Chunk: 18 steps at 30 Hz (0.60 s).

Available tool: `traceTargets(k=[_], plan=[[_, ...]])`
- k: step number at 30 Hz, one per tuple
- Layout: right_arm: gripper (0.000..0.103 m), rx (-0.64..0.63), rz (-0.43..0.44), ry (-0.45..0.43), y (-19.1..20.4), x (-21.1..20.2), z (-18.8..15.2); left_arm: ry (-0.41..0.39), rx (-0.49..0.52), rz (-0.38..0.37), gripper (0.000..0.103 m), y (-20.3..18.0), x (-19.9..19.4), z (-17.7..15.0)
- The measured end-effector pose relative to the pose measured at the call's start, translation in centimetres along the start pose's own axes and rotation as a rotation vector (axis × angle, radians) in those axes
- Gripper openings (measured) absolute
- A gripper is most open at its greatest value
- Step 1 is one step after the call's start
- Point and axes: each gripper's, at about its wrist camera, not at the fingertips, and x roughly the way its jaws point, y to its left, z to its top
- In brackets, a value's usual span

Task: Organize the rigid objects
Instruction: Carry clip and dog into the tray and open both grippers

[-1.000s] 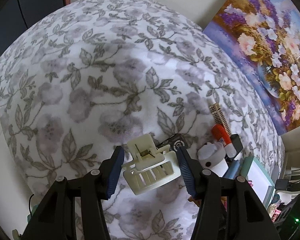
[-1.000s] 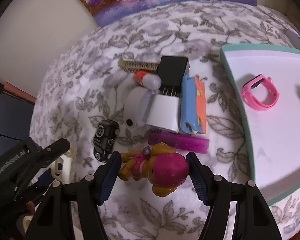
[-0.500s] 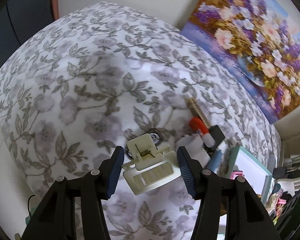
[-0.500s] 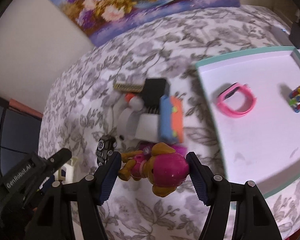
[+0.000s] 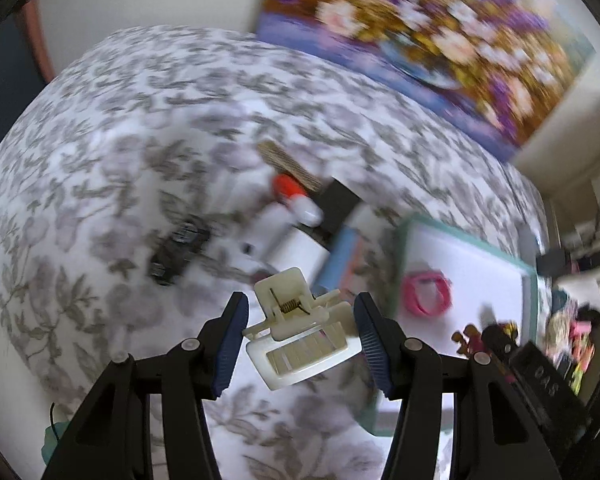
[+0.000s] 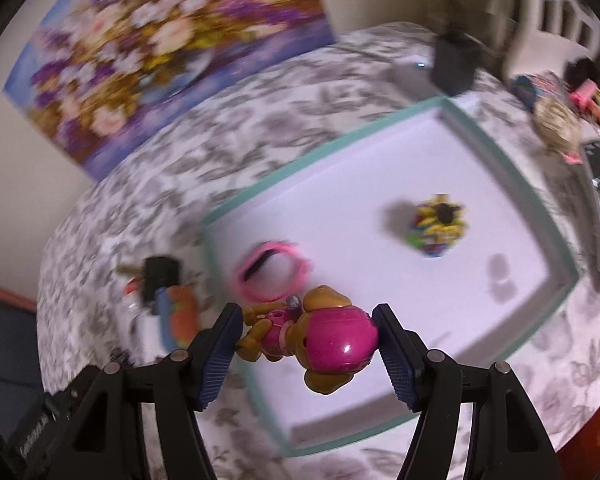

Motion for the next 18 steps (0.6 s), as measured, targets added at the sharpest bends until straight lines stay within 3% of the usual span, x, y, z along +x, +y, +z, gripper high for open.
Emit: traceTargets(k=[12,18], plan=[[0.07,0.154,-0.128,0.004,-8.4,0.4,2.2,0.036,0.274,-0.017,0.057,-10.1,3.0,-4.1],[0.07,0.198,-0.156,-0.005,-10.6,0.4,2.8,0.041,0.349,-0.014,0.057,-12.5,4.8,-4.9]])
